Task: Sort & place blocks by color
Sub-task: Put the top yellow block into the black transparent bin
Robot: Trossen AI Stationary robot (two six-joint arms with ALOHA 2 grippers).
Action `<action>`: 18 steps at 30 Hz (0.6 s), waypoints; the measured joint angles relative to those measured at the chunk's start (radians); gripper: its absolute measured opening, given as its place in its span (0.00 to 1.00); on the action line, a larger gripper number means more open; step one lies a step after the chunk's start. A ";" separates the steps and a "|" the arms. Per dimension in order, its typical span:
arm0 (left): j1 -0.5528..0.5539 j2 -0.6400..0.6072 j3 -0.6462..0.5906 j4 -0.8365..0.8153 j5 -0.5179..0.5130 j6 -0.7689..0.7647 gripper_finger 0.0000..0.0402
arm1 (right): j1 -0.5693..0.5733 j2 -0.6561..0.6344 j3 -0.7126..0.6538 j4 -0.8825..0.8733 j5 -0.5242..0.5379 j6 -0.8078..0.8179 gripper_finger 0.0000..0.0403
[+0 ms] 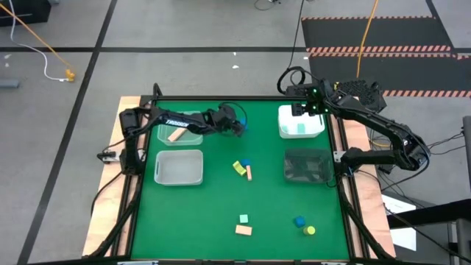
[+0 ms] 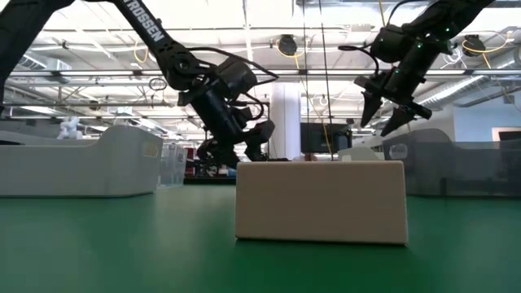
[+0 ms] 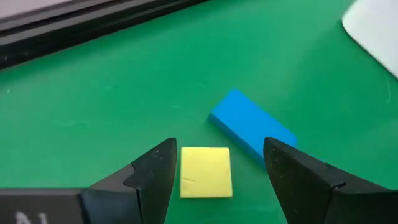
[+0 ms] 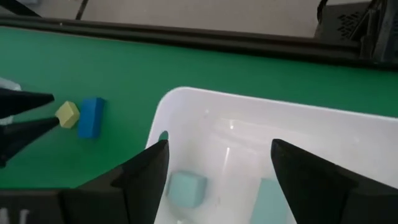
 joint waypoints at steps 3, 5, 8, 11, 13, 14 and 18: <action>-0.010 0.005 0.000 -0.015 -0.037 0.055 0.60 | 0.000 0.000 0.000 0.028 0.000 0.000 0.68; -0.013 0.014 0.000 -0.021 -0.052 0.081 0.60 | 0.000 0.000 0.000 0.032 0.000 0.000 0.68; -0.017 0.024 0.001 -0.008 -0.052 0.101 0.60 | 0.000 0.000 0.000 0.036 0.000 0.000 0.68; -0.019 0.033 -0.001 -0.023 -0.052 0.102 0.60 | 0.000 0.000 0.000 0.036 -0.001 0.000 0.68; -0.020 0.047 0.000 -0.004 -0.055 0.102 0.60 | 0.000 0.000 0.000 0.036 -0.001 0.000 0.68; -0.020 0.050 0.000 -0.009 -0.055 0.102 0.60 | 0.000 0.000 0.000 0.036 -0.001 0.000 0.68; -0.020 0.076 0.000 0.004 -0.058 0.116 0.60 | 0.000 0.000 0.000 0.036 -0.001 0.000 0.68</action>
